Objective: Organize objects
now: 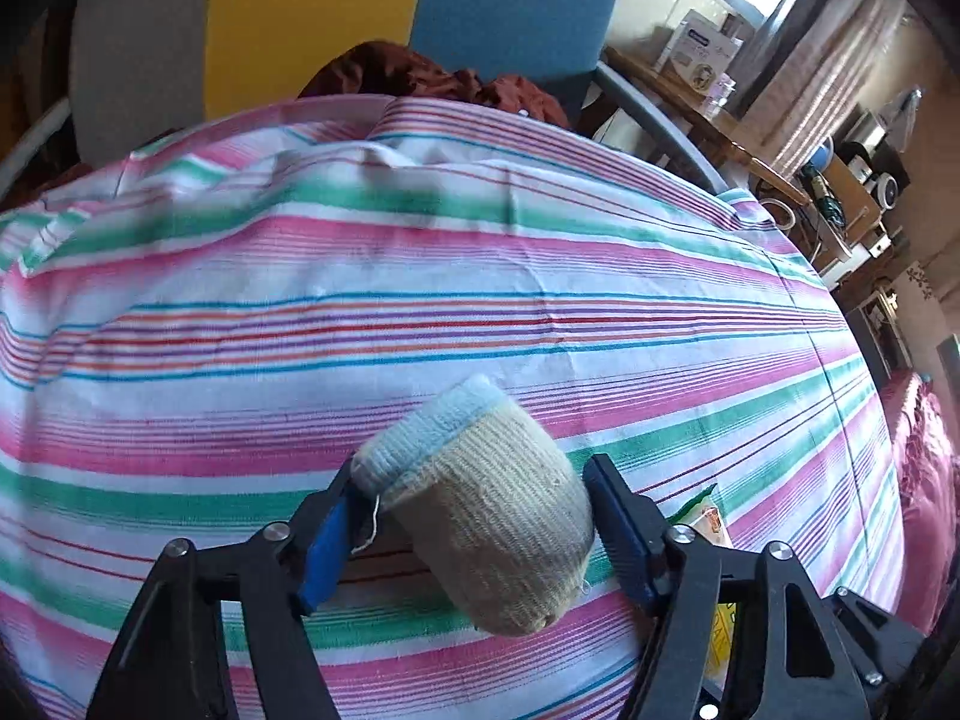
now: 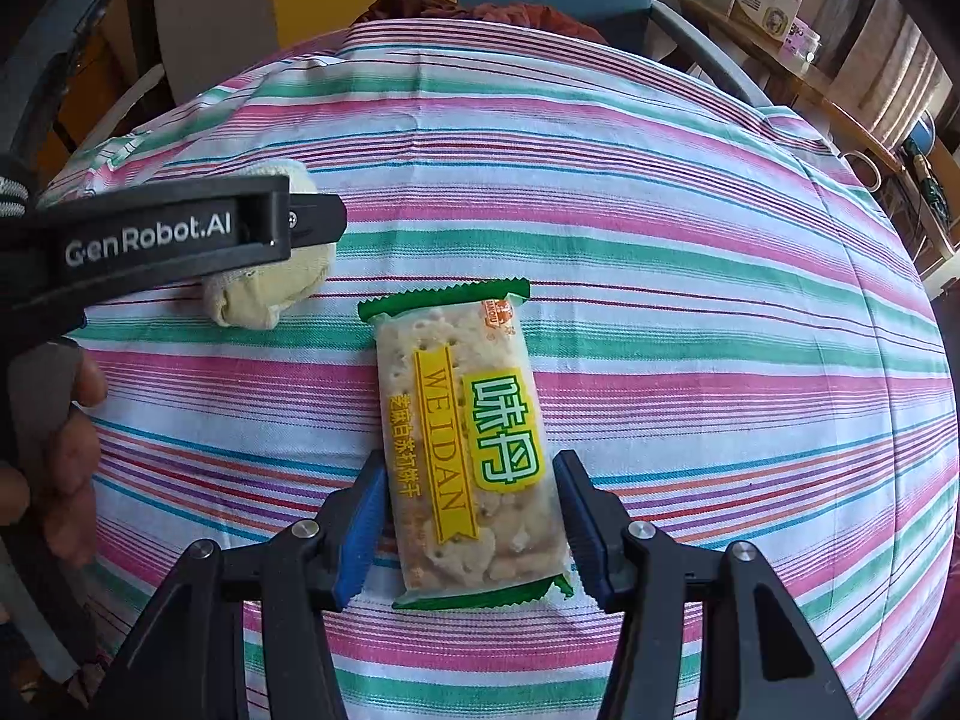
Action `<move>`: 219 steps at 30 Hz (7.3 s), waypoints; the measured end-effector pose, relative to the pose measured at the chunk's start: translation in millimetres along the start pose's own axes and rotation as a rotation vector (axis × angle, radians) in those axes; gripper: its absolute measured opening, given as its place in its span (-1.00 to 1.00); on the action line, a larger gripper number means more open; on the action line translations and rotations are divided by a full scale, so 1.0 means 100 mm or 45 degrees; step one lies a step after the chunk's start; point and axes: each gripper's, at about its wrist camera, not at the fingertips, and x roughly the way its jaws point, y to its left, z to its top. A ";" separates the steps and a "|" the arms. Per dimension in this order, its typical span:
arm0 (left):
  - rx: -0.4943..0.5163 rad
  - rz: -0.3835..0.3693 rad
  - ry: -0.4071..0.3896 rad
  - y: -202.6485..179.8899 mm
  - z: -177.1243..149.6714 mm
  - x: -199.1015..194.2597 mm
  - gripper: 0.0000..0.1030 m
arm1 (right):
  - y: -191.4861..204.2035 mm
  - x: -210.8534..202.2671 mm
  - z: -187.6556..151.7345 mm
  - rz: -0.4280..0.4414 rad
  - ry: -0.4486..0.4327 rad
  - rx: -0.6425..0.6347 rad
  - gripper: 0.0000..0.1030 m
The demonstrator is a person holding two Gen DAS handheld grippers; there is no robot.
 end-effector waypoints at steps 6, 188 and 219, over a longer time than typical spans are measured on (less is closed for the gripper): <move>0.115 -0.002 -0.061 0.03 -0.24 -0.22 0.17 | 0.04 0.00 -0.03 0.007 -0.018 -0.019 0.09; -0.317 0.490 -0.497 2.68 -2.17 -3.00 0.49 | 3.29 -1.09 -0.83 0.347 -0.483 -0.335 0.05; -0.371 0.756 -0.577 2.36 -2.72 -3.56 0.99 | 3.27 -1.40 -1.06 0.211 -0.562 -0.311 0.05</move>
